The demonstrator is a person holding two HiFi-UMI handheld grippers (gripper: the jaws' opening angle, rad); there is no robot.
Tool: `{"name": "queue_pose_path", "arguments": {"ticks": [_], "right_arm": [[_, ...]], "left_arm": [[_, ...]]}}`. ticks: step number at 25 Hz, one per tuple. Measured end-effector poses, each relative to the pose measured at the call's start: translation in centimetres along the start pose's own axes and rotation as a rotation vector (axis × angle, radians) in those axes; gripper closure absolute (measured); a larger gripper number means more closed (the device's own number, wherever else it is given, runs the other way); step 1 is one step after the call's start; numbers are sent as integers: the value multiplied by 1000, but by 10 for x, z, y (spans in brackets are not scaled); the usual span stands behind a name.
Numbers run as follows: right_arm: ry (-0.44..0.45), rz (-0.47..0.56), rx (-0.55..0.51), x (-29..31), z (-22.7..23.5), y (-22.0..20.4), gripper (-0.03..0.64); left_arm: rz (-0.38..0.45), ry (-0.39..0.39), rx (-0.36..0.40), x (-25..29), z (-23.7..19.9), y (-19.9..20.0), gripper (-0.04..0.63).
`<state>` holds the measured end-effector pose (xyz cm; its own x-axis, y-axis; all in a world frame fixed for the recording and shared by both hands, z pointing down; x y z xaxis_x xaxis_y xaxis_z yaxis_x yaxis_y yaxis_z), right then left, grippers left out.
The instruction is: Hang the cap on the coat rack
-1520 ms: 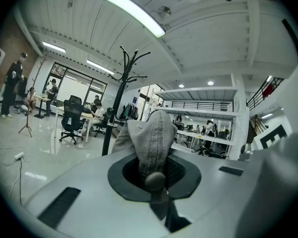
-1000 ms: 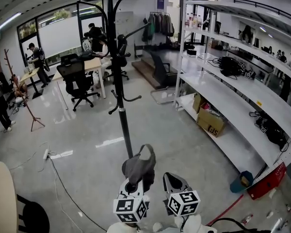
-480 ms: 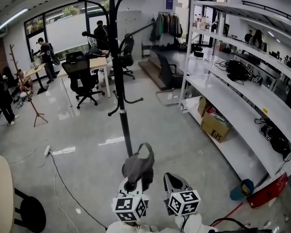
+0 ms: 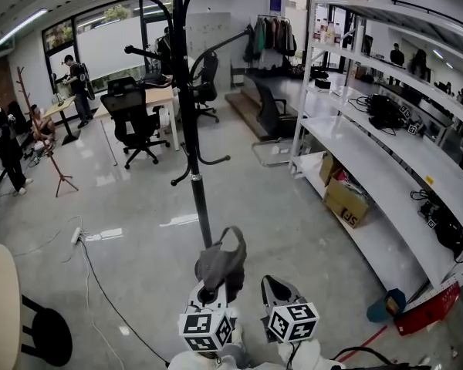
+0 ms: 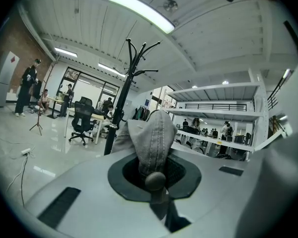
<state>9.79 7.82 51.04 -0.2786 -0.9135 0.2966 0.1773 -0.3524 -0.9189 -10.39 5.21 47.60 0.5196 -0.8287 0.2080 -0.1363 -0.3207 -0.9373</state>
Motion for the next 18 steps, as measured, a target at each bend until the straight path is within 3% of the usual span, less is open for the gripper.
{"name": "queue_pose_path", "arguments": {"ticks": [18], "right_arm": [[38,15,-6,61,23,27,606]], "left_arm": [[-4,37,-1,61,-23,16,580]]}}
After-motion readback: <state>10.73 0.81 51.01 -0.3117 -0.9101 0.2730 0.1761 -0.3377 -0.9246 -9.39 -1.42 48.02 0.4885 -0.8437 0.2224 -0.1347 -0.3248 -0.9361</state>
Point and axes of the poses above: the fingertips, and each gripper's own axes: x forward along the fingers, z to its right, y out of its top, the point moved 10 cm from there along -x, backward along the fingers, and after that the axes turned 5 degrees about -z, right-handed, at the moved point
